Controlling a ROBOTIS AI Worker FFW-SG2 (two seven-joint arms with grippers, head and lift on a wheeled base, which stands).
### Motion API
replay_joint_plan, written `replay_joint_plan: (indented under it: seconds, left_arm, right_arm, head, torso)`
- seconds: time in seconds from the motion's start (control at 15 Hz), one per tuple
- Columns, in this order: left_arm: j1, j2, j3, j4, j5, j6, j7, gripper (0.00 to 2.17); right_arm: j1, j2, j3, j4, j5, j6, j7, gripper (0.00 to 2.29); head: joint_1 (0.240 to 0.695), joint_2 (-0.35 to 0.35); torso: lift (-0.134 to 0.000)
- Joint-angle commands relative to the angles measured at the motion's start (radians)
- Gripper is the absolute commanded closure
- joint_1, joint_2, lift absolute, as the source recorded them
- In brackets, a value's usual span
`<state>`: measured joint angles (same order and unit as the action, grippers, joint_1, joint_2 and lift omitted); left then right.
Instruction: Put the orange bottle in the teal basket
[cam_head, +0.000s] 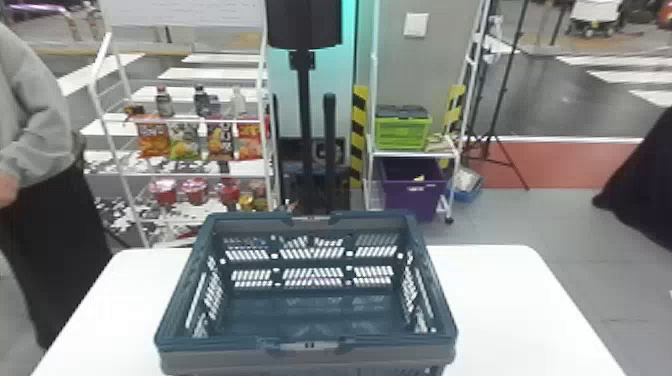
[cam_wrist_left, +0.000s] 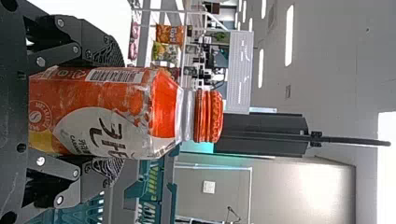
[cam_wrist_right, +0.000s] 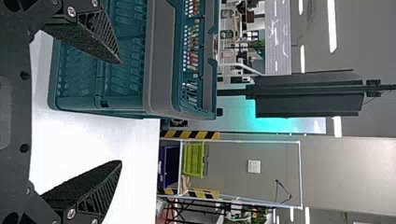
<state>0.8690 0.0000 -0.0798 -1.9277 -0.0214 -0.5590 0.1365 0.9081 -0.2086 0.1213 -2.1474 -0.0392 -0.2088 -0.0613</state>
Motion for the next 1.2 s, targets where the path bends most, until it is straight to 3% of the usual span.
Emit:
replay_joint_plan:
  seconds: [0.0, 0.67, 0.93, 1.13]
  left_arm:
    - [0.001, -0.003, -0.001, -0.005, -0.002, 0.0, 0.0, 0.63]
    - [0.002, -0.003, -0.008, -0.025, -0.005, 0.012, 0.0, 0.62]
    - [0.025, -0.003, 0.022, -0.137, -0.003, 0.061, -0.001, 0.62]
    - [0.025, -0.003, 0.077, -0.257, 0.001, 0.19, -0.015, 0.62]
  right_arm:
    - [0.0, 0.0, 0.001, -0.002, 0.001, 0.003, 0.0, 0.13]
    - [0.005, -0.005, 0.0, -0.008, -0.001, 0.003, 0.0, 0.13]
    - [0.003, -0.006, -0.003, -0.005, -0.004, 0.003, 0.0, 0.13]
    - [-0.006, -0.005, -0.003, 0.004, -0.005, 0.006, 0.0, 0.13]
  head:
    - [0.499, 0.0]
    - [0.499, 0.0]
    - [0.499, 0.0]
    - [0.499, 0.0]
  torso:
    - [0.0]
    - [0.0]
    - [0.0]
    - [0.0]
